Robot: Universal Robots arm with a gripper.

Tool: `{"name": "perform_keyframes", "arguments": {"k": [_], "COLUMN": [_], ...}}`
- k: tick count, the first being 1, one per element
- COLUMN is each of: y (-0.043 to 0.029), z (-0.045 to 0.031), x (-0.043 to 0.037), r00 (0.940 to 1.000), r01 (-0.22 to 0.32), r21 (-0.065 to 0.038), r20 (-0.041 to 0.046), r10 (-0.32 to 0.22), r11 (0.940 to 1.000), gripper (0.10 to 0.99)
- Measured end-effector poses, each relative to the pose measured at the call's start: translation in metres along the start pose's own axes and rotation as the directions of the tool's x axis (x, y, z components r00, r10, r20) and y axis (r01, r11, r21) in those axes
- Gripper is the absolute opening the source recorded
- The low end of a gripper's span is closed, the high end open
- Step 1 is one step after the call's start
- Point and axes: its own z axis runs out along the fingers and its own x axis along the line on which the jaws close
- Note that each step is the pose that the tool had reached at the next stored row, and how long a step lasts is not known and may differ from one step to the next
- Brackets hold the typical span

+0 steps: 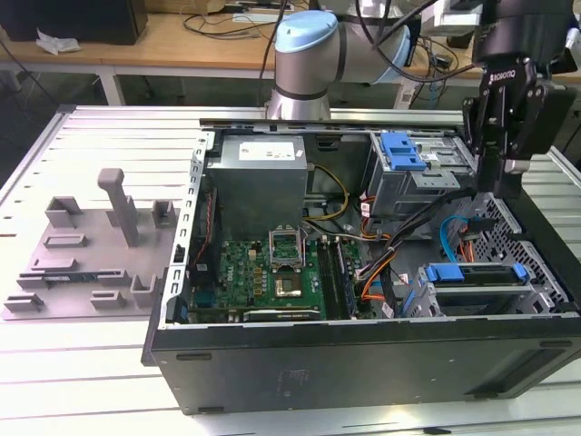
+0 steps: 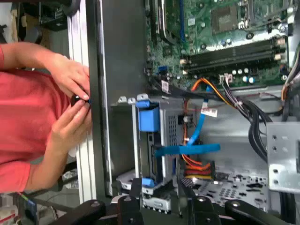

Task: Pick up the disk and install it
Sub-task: 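Insert the first disk wire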

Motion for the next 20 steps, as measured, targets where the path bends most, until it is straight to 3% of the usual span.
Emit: {"name": "perform_keyframes", "arguments": {"k": [1,2,4,6,9,14,17,20], "y": [0.0007,0.0008,0.0008,-0.0001,-0.0005,-0.0002,0.0020,0.0051], "z": [0.0114,0.0160,0.0179,0.0210,0.0227,0.0227,0.0236,0.0254], "x": [-0.0075,-0.0103,-0.0113,-0.0131,-0.0142,-0.0150,-0.0173,-0.0182], "r00": [0.9995,0.9992,0.9994,0.9998,0.9999,1.0000,0.9999,0.9995], "r01": [-0.032,-0.040,-0.034,-0.021,-0.006,-0.004,-0.013,-0.030], "r21": [-0.021,-0.035,-0.045,-0.062,-0.070,-0.069,-0.027,-0.006], "r20": [-0.0018,-0.0045,-0.0058,-0.0075,-0.0085,-0.0081,-0.0061,-0.0038], "r10": [0.032,0.040,0.034,0.021,0.006,0.004,0.013,0.030], "r11": [0.9993,0.9986,0.9984,0.9978,0.9975,0.9976,0.9995,0.9995], "gripper": [0.439,0.439,0.439,0.439,0.439,0.439,0.439,0.439]}}
